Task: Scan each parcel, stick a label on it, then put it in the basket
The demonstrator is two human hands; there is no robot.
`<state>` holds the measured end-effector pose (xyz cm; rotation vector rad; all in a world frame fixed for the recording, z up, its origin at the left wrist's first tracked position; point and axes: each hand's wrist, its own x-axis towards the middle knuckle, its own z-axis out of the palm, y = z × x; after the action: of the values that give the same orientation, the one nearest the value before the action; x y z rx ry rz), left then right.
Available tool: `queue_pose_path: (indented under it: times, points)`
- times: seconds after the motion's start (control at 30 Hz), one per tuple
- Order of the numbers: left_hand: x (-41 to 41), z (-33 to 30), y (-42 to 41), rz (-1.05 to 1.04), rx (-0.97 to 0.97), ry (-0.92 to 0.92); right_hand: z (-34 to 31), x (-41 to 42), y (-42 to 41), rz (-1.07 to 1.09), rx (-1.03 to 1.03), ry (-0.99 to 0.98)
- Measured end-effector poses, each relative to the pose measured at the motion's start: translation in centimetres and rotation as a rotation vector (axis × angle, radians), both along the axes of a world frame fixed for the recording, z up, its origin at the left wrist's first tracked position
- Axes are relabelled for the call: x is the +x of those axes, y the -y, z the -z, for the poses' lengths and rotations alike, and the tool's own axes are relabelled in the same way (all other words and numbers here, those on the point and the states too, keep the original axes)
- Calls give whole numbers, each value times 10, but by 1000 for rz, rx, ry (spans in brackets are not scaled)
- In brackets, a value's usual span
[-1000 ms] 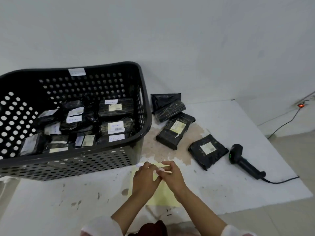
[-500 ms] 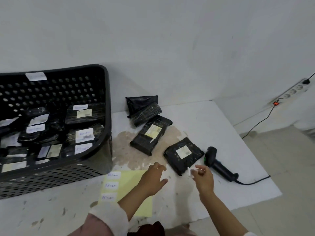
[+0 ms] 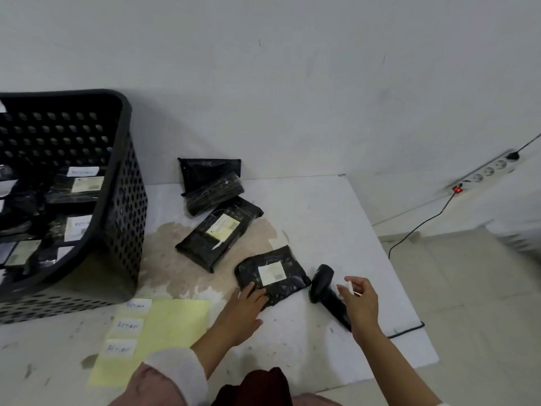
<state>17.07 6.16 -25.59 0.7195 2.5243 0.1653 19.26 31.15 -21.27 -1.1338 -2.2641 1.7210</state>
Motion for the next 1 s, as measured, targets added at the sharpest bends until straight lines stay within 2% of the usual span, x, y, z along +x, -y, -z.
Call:
queue_pose_path:
  times: [0.17,0.33,0.4,0.47,0.53,0.6,0.63,0.8,1.0]
  points:
    - [15,8,34,-127,187,-89,0,-20,6,-63,-64,-16]
    - [20,-6,36,-246,231,-121,-6,-41,38,-184,-130,-27]
    - [15,-18,23,-405,352,-131,-11,-46,56,-230,-176,-34]
    - [6,-36,5,-700,622,-11,-17,-47,76,-295,-188,-58]
    - [-5,-56,-12,-973,904,279,-23,-45,92,-408,-142,-77]
    - [-16,-69,-22,-1102,1069,543,-27,-44,103,-514,-79,-98]
    - [-21,-73,-25,-1129,1107,602,-28,-44,106,-544,-58,-111]
    - [-41,-89,-18,-1337,1325,558,-40,-58,111,-584,-61,-166]
    - [-63,-96,-5,-1267,1274,481,-54,-81,109,-642,-138,-179]
